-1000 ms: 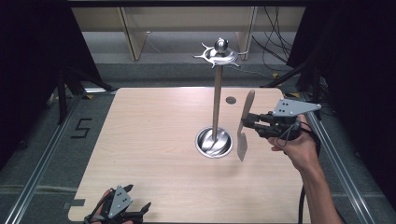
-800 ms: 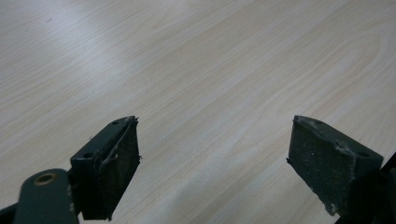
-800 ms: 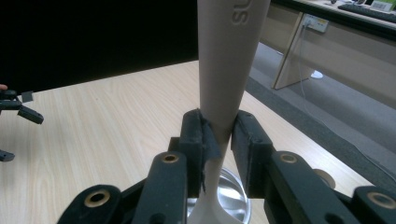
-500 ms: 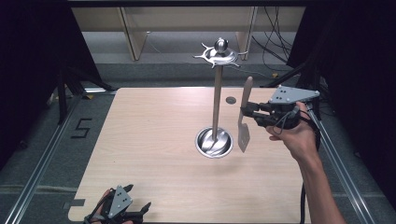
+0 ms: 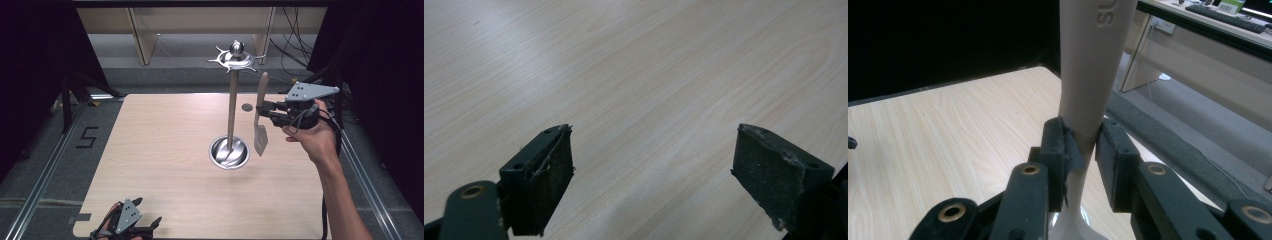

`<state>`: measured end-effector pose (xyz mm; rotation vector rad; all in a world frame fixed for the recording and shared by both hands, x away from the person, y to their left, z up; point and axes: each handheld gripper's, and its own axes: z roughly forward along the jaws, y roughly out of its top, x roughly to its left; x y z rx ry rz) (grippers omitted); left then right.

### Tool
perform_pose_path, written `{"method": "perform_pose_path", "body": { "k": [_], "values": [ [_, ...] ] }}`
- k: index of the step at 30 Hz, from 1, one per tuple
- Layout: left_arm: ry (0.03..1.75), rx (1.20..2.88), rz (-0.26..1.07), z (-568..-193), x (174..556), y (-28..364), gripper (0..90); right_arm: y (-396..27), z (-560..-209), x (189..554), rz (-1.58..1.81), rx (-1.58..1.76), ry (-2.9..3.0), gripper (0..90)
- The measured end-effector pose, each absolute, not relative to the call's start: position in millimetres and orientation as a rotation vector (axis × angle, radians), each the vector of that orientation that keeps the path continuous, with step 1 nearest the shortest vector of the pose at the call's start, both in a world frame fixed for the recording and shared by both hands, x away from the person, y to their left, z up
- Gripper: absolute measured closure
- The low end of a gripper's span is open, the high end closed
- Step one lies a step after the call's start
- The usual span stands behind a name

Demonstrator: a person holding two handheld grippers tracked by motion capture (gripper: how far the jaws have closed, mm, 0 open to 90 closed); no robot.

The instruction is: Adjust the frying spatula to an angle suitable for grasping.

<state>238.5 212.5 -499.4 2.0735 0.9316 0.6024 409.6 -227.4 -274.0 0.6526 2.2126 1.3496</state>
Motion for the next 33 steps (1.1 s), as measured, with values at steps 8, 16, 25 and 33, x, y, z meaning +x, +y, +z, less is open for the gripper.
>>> {"method": "perform_pose_path", "body": {
  "k": [8, 16, 25, 33],
  "values": [
    [0.927, 2.084, 0.603, -500, 239, 212, 15.6, -223, -269, 414, 1.321, 0.638, 2.2, 75.2],
    [0.927, 2.086, 0.599, -500, 239, 212, 15.6, -218, -267, 416, 1.291, 0.651, 2.197, 75.2],
    [0.929, 2.056, 0.597, -501, 238, 211, 15.6, -213, -266, 419, 1.269, 0.666, 2.191, 75.2],
    [0.926, 2.083, 0.6, -500, 239, 212, 15.6, -210, -267, 422, 1.252, 0.666, 2.204, 75.1]
  ]
}}
